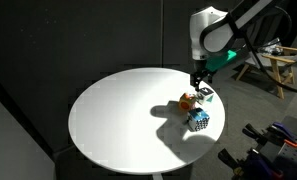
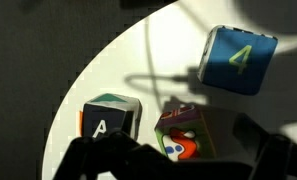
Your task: Move the block with a house on it to the right
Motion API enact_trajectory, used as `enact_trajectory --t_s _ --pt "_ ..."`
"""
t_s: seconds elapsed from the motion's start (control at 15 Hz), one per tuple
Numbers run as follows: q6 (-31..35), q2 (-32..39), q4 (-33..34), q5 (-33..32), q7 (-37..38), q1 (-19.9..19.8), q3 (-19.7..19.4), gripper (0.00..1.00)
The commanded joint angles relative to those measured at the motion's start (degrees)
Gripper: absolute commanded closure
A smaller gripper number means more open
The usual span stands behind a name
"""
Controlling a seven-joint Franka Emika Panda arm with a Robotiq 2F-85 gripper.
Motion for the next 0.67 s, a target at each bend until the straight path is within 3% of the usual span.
enact_trajectory --t_s 0.0,0.33,0.6 --pt "2.6 -6.3 -6.2 0.1 -6.4 -1.2 1.9 0.00" --pt "5.0 -15.4 -14.2 2.3 -13.8 -2.2 3.2 0.00" --pt "4.2 -21.0 -17.8 7.6 -19.4 -1.8 3.9 0.00"
